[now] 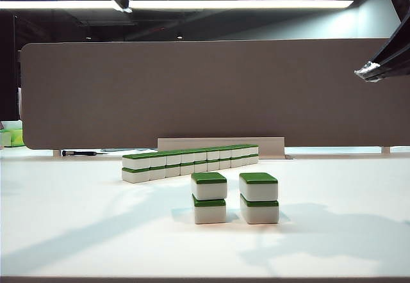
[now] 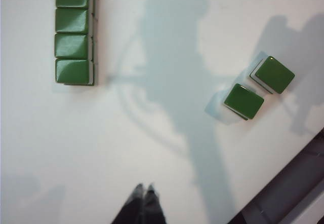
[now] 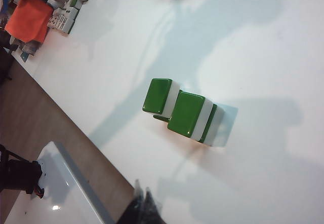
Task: Take a mahjong tile from the mahjong wall and then place it on the table close to you.
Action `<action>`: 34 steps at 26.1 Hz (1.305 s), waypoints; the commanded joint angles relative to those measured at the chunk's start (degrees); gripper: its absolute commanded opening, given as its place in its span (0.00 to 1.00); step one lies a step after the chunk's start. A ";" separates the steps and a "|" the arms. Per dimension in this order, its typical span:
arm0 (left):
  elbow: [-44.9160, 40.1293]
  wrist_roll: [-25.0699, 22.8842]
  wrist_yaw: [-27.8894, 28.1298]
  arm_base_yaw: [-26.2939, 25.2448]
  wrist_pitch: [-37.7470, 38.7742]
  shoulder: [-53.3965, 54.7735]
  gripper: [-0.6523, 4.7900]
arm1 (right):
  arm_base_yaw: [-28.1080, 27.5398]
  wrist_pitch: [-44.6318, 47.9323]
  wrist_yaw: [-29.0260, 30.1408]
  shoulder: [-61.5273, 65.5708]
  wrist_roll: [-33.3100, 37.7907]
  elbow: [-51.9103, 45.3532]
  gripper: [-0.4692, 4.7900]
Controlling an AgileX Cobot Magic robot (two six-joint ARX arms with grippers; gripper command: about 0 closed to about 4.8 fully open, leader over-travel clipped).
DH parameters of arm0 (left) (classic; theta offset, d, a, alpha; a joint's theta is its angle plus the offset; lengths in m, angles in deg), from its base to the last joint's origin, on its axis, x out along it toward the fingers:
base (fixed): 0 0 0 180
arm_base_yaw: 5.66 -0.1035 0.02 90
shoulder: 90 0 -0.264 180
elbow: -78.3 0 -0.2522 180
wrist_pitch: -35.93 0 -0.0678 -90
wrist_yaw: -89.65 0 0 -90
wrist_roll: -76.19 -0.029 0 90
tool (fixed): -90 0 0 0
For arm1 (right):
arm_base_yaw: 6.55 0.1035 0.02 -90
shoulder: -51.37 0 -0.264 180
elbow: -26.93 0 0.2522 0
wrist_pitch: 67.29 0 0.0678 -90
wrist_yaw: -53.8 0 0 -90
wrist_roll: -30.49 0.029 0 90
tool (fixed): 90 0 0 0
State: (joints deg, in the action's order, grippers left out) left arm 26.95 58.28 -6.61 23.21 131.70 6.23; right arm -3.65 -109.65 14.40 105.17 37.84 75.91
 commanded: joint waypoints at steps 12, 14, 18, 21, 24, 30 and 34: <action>-14.08 3.15 -0.37 0.13 -3.67 -13.35 0.11 | -0.02 0.20 0.33 -0.11 -0.42 0.28 0.09; -19.54 3.98 -0.37 0.13 -6.51 -17.22 0.11 | -0.02 0.20 0.33 -0.11 -0.42 0.28 0.09; -29.11 6.67 0.61 0.13 -11.80 -24.00 0.11 | -0.02 0.20 0.33 -0.11 -0.39 0.28 0.09; -37.62 8.59 3.72 0.15 -15.67 -31.17 0.11 | -0.02 0.20 0.33 -0.11 -0.42 0.28 0.09; -44.28 11.02 4.15 0.15 -18.10 -38.21 0.11 | -0.02 0.20 0.33 -0.11 -0.39 0.28 0.09; -54.62 13.64 6.36 0.15 -19.54 -52.50 0.11 | -0.02 0.20 0.33 -0.11 -0.39 0.28 0.09; -61.42 14.08 9.86 0.15 -18.43 -62.69 0.11 | -0.02 0.20 0.33 -0.11 -0.39 0.28 0.09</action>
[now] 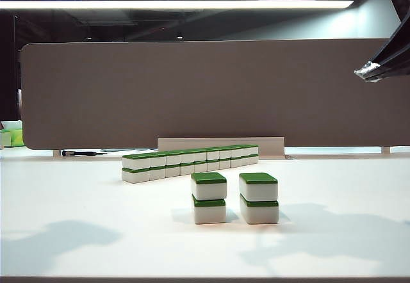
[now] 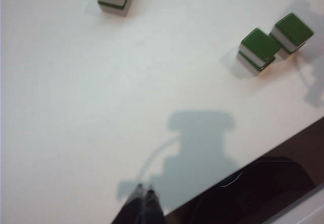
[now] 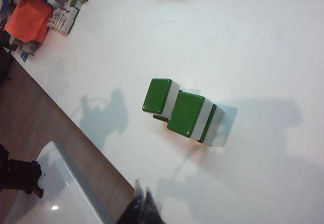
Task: Take a mahjong tile from the mahjong wall and then place it on the table close to you.
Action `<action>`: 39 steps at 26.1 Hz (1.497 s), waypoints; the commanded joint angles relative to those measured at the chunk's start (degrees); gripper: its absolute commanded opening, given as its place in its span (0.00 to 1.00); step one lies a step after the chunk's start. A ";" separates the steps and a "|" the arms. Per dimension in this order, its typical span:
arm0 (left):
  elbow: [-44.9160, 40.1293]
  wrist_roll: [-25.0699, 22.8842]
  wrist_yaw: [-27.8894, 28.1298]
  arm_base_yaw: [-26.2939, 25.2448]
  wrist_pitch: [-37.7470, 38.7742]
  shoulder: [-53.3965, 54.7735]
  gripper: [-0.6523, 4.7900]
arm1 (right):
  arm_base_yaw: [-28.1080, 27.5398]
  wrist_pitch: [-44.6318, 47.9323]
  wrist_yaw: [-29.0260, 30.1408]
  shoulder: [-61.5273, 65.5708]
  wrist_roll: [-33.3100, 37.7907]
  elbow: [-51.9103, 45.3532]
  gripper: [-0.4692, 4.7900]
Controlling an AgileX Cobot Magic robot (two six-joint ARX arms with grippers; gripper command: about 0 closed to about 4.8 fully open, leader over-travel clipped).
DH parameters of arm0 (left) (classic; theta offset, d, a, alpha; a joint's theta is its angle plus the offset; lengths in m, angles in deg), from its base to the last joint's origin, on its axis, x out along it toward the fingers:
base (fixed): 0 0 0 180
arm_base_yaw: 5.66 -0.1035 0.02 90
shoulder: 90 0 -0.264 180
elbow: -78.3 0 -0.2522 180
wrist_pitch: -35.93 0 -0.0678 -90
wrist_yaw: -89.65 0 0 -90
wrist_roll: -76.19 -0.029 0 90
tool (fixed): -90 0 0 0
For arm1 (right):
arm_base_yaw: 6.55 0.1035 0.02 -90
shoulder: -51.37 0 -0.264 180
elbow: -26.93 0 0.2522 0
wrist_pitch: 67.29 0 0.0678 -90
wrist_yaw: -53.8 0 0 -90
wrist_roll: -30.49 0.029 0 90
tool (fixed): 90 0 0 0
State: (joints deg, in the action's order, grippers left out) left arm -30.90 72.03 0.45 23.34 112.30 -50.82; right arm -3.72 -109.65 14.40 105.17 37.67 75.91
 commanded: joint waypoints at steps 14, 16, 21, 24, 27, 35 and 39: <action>-11.04 -1.07 8.98 0.07 -4.17 -21.94 0.11 | 0.04 0.22 0.33 -0.09 -0.24 0.28 0.09; -11.34 -1.75 12.72 0.09 -11.39 -21.84 0.11 | 0.04 0.22 0.33 -0.09 -0.22 0.28 0.09; -18.97 -8.15 13.75 -4.68 -40.98 -21.84 0.11 | 0.04 0.33 0.33 -0.09 -0.22 0.28 0.09; -25.44 -3.91 7.23 -12.22 -43.15 -21.88 0.11 | 0.04 0.35 0.33 -0.09 -0.22 0.28 0.09; -30.21 -0.68 4.92 -16.72 -43.25 -21.94 0.11 | 0.04 0.35 0.33 -0.09 -0.22 0.28 0.09; -41.79 4.85 2.58 -28.26 -43.54 -30.40 0.11 | 0.04 0.35 0.33 -0.09 -0.22 0.28 0.09; -48.00 5.11 2.58 -29.86 -47.91 -33.90 0.11 | 0.04 0.37 0.33 -0.09 -0.22 0.28 0.09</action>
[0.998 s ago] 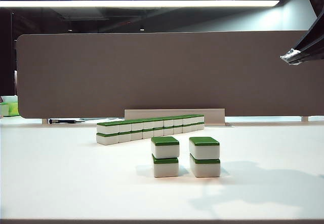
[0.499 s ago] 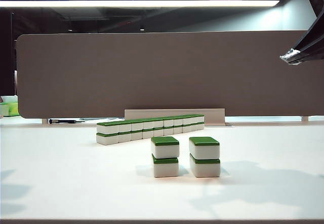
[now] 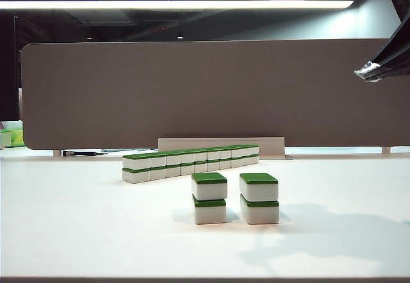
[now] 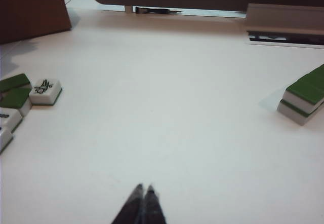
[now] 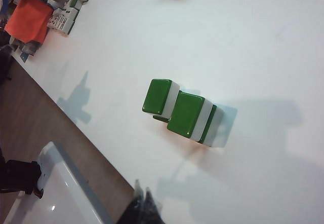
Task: Take a mahjong tile from the mahjong wall and then place it on the table close to you.
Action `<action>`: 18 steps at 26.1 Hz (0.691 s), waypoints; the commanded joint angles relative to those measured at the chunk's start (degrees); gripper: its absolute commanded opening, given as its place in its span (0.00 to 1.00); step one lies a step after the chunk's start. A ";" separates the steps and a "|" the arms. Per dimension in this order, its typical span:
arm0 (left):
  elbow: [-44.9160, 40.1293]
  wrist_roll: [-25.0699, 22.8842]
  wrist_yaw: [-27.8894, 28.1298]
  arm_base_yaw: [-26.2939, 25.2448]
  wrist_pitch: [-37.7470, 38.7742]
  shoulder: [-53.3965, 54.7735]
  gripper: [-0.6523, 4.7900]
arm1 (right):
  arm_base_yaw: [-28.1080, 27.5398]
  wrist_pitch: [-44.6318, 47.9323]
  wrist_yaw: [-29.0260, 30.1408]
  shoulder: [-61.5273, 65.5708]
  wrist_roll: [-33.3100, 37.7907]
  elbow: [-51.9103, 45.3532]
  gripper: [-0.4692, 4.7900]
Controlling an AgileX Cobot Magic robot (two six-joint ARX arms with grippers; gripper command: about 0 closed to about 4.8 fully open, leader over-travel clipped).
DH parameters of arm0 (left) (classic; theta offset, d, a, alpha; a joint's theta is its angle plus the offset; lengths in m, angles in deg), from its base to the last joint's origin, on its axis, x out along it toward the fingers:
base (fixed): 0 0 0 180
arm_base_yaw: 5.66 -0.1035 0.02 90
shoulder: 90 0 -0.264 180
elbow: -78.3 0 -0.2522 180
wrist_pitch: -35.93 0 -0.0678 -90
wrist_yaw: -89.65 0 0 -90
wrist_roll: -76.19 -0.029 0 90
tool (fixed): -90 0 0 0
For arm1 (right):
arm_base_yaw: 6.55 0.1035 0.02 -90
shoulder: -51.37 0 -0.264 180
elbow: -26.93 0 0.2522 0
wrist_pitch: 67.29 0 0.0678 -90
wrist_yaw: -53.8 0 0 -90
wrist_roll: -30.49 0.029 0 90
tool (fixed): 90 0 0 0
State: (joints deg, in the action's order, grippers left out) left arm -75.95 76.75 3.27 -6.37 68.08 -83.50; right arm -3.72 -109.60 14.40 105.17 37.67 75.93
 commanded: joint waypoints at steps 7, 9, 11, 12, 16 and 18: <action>-11.32 1.70 -0.26 -0.24 -11.65 -4.87 0.11 | 0.04 0.31 0.33 -0.09 -0.24 0.26 0.09; -11.61 1.60 -0.39 -0.24 -11.10 -5.70 0.11 | 0.04 0.33 0.33 -0.09 -0.22 0.26 0.09; -11.61 1.40 -0.15 -0.24 -9.94 -6.23 0.11 | 0.04 0.33 0.33 -0.09 -0.22 0.26 0.09; -11.54 1.49 -0.37 -0.22 -7.08 -6.21 0.11 | 0.04 0.33 0.33 -0.09 -0.22 0.26 0.09; -11.61 1.49 -2.21 -0.15 -7.52 -6.21 0.11 | 0.04 0.35 0.33 -0.09 -0.24 0.26 0.09; -11.61 1.44 -2.56 -0.13 -7.63 -6.21 0.11 | 0.04 0.35 0.33 -0.09 -0.24 0.26 0.09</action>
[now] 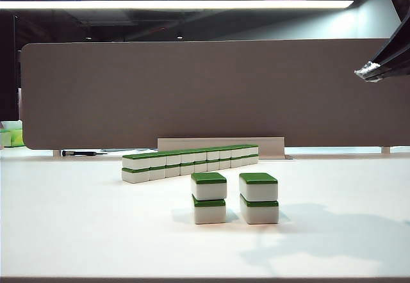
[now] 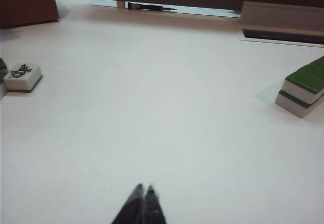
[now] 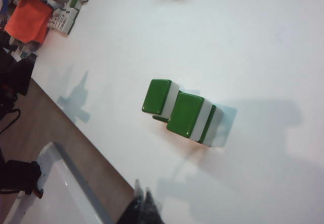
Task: Take a mahjong tile from the mahjong wall and then place it on the table close to you.
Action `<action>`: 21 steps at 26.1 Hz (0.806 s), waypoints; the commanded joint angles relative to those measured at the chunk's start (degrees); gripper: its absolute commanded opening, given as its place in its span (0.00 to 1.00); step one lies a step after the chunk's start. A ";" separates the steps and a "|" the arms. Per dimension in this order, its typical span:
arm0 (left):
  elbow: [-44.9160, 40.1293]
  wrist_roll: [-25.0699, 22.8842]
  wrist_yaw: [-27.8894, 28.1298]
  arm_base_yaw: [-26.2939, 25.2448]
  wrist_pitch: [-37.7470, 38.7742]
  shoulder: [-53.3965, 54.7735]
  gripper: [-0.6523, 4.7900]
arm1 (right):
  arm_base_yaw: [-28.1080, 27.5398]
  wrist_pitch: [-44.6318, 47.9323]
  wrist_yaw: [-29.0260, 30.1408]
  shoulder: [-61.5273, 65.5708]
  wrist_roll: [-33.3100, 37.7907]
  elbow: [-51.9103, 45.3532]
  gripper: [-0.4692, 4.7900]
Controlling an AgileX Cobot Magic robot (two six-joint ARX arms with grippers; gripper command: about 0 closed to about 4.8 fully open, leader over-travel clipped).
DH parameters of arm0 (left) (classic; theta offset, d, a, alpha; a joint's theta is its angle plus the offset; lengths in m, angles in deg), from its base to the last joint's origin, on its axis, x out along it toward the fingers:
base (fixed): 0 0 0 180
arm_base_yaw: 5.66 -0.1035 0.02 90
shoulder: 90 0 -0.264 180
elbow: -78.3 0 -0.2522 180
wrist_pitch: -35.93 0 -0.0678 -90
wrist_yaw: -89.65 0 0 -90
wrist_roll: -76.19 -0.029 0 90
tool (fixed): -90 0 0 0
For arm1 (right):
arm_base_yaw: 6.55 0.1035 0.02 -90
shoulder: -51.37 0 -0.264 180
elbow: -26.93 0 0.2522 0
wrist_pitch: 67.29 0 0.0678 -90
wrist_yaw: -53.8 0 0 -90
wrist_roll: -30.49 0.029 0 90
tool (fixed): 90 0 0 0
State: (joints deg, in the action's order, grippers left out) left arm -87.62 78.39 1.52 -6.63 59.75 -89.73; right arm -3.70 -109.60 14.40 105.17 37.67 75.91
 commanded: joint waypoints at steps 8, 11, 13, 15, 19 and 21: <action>0.07 -0.20 -0.63 0.13 0.63 0.02 0.11 | 0.02 0.35 0.33 -0.09 -0.24 0.28 0.09; 0.07 -0.20 -0.63 0.13 0.63 0.02 0.11 | 0.02 0.35 0.33 -0.09 -0.24 0.28 0.09; 0.07 -0.20 -0.61 0.13 0.63 0.02 0.11 | 0.00 0.59 0.04 -0.09 -2.91 0.28 0.09; 0.07 -0.20 -0.63 0.13 0.63 0.02 0.11 | 0.00 1.33 -0.94 -0.09 -7.34 0.26 0.09; 0.07 -0.20 -0.61 0.13 0.63 0.02 0.11 | 0.04 4.98 -2.58 -0.07 -10.16 0.22 0.09; 0.07 -0.20 -0.63 0.13 0.63 0.02 0.11 | 0.02 7.08 -4.44 -0.17 -11.08 0.22 0.09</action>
State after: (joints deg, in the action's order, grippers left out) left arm -87.62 78.37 1.15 -6.61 59.73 -89.73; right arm -3.70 -105.56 11.52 105.19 28.07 75.89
